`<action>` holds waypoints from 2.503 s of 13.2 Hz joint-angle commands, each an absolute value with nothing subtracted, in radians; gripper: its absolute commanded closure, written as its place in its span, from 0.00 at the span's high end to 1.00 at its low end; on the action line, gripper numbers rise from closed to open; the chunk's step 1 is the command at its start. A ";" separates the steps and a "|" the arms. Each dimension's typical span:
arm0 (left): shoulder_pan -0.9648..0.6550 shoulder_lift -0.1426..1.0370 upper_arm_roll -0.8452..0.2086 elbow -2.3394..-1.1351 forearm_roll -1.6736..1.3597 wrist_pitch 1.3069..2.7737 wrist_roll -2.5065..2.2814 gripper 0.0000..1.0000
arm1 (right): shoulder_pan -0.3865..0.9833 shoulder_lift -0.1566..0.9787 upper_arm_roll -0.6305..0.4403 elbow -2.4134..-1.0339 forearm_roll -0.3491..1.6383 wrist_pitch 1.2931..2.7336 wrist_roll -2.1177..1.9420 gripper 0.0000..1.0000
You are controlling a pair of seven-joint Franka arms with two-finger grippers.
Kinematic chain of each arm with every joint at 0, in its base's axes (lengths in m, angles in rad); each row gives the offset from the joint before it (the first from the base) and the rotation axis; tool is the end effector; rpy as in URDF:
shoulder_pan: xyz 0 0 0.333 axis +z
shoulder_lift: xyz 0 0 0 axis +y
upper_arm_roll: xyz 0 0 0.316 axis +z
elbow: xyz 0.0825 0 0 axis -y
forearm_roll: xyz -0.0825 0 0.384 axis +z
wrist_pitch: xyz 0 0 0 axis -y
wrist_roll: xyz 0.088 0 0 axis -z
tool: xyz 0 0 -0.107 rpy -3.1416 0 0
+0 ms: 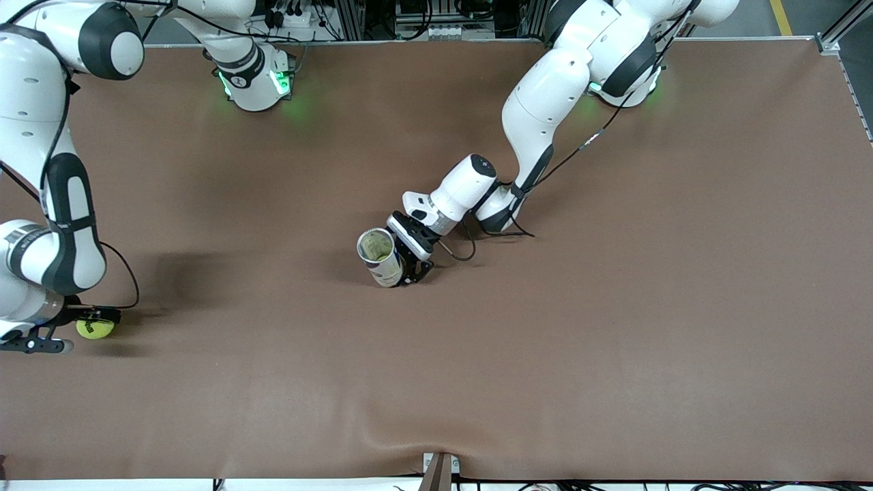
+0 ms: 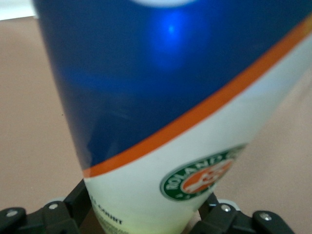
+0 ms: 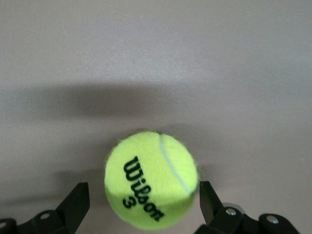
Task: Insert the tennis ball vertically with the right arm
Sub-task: 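Grasp the Wilson ball with the right gripper and lift it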
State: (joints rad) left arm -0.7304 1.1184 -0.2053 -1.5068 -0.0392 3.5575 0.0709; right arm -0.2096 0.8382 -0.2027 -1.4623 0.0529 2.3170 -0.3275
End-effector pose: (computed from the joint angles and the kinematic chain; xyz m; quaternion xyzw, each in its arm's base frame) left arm 0.4662 -0.5521 0.1194 0.8269 -0.3276 0.3877 0.2420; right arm 0.6728 -0.2643 0.1919 0.9980 -0.0260 -0.0045 0.0572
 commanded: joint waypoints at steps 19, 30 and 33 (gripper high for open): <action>-0.744 1.086 -0.189 -1.548 -0.069 3.554 0.071 0.83 | -0.164 0.591 -0.172 -1.425 0.063 2.028 -0.154 0.00; -0.744 1.088 -0.189 -1.548 -0.069 3.554 0.071 0.84 | 0.024 0.367 -0.166 -1.322 0.072 1.546 0.236 0.00; -0.744 1.088 -0.189 -1.548 -0.069 3.554 0.071 0.84 | 0.116 0.339 -0.166 -1.321 0.147 1.539 0.453 0.00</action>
State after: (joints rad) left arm -0.7306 1.1163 -0.2016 -1.5193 -0.0396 3.5576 0.0709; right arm 0.0656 0.3668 -0.1588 -1.3171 0.1122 1.5510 0.3347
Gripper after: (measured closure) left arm 0.159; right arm 0.326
